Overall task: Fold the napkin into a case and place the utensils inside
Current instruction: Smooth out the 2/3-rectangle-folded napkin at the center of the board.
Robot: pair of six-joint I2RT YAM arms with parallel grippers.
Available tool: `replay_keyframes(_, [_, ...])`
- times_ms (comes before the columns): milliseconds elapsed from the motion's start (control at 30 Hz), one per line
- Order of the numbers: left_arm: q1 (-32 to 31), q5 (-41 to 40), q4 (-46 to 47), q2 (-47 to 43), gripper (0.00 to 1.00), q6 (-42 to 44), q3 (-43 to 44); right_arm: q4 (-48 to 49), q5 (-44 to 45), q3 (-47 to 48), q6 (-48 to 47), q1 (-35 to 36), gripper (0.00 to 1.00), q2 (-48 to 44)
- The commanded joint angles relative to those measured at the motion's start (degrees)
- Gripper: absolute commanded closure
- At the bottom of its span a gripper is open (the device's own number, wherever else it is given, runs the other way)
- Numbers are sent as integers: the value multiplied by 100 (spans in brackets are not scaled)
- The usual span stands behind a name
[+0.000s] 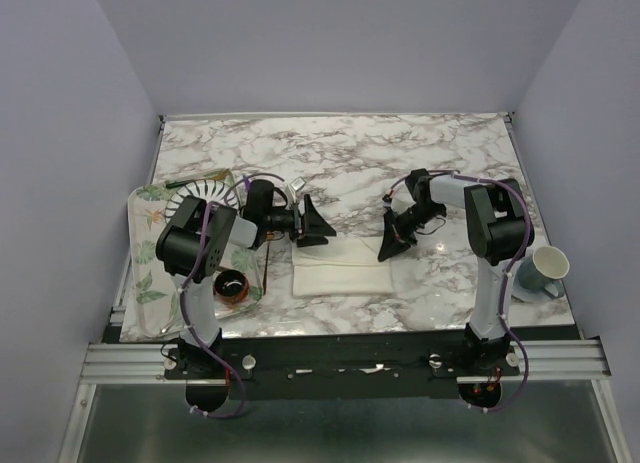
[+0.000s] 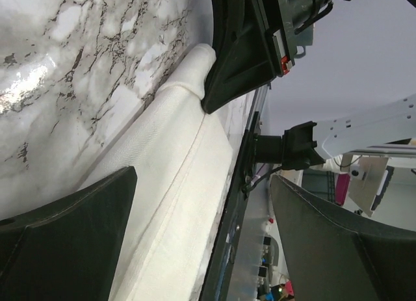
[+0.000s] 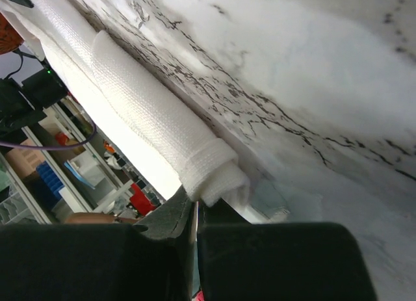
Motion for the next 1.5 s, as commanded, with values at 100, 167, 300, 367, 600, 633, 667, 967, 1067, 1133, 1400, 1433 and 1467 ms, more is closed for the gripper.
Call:
replay_keyframes(100, [-677, -715, -747, -566, 55, 139, 776, 120, 1344, -154, -239, -51, 89, 223])
replay_keyframes(167, [-819, -1013, -703, -460, 83, 24, 1004, 111, 1353, -145, -231, -51, 90, 223])
replay_keyframes(300, [-1170, -1076, -283, 127, 98, -371, 1338, 94, 1370, -136, -231, -51, 90, 240])
replay_keyframes(367, [-1355, -1120, 129, 304, 98, -854, 1409, 102, 1362, -127, -231, -51, 90, 249])
replay_keyframes(600, [-1690, -1480, 229, 831, 100, -1190, 1480, 58, 1379, -75, -231, -51, 90, 302])
replay_keyframes(633, [-1698, -1594, 202, 858, 100, -1172, 1445, 58, 1370, -74, -231, -60, 90, 293])
replay_keyframes(667, [-1698, -1612, 167, 902, 100, -1137, 1436, 58, 1362, -66, -83, -51, 90, 293])
replay_keyframes(967, [-1681, -2122, -1307, 1456, 100, -417, 1796, -64, 819, -4, -169, -51, 78, -14])
replay_keyframes(1067, [-1663, -2140, -1616, 1570, 100, -241, 1840, -231, 178, 145, -326, -60, 69, -426])
replay_keyframes(1133, [-1646, -2140, -1643, 1588, 100, -188, 1796, -206, -87, 268, -336, -60, 66, -777])
replay_keyframes(1400, [-1628, -2113, -1776, 1597, 100, 14, 1823, 287, -397, 435, 322, -86, 74, -402])
replay_keyframes(1433, [-1611, -2113, -1784, 1605, 100, 23, 1823, 313, -353, 409, 367, -95, 78, -314])
replay_keyframes(1467, [-1602, -2113, -1793, 1605, 100, 32, 1823, 339, -231, 348, 393, -104, 79, -139])
